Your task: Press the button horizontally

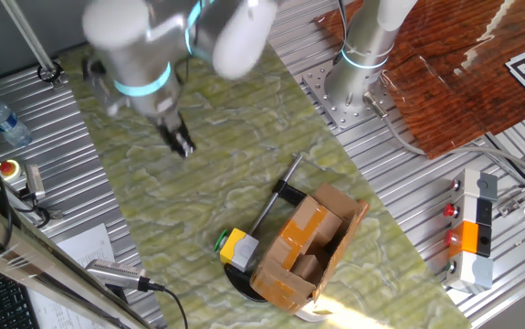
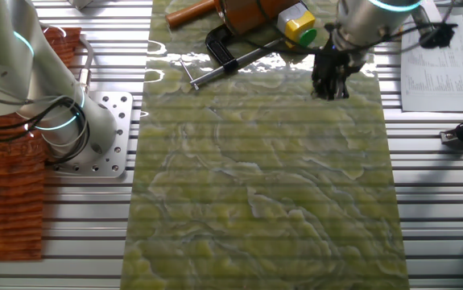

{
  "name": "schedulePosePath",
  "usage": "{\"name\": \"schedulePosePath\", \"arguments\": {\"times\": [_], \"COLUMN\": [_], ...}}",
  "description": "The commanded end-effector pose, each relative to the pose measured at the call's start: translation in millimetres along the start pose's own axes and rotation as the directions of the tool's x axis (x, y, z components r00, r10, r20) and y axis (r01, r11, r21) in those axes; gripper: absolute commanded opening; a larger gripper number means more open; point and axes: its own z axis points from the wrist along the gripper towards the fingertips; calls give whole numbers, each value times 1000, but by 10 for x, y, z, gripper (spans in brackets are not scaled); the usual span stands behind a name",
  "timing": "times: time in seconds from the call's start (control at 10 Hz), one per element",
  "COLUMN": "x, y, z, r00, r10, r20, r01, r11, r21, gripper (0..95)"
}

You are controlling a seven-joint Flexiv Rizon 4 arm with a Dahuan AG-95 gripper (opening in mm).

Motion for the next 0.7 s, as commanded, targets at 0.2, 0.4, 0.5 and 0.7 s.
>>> {"name": "schedulePosePath", "arguments": {"times": [0.2,0.4,0.5,0.7], "x": [-74,-219,-330,-478], "y": [241,389,456,550], "z": [33,4,9,115], "r00": [999,996,996,994], "r10": [-39,-84,-92,-102], "r20": [9,3,-9,-23], "r01": [39,84,92,102], "r11": [999,996,996,995], "r21": [-5,-7,-8,-13], "gripper": [0,0,0,0]}}
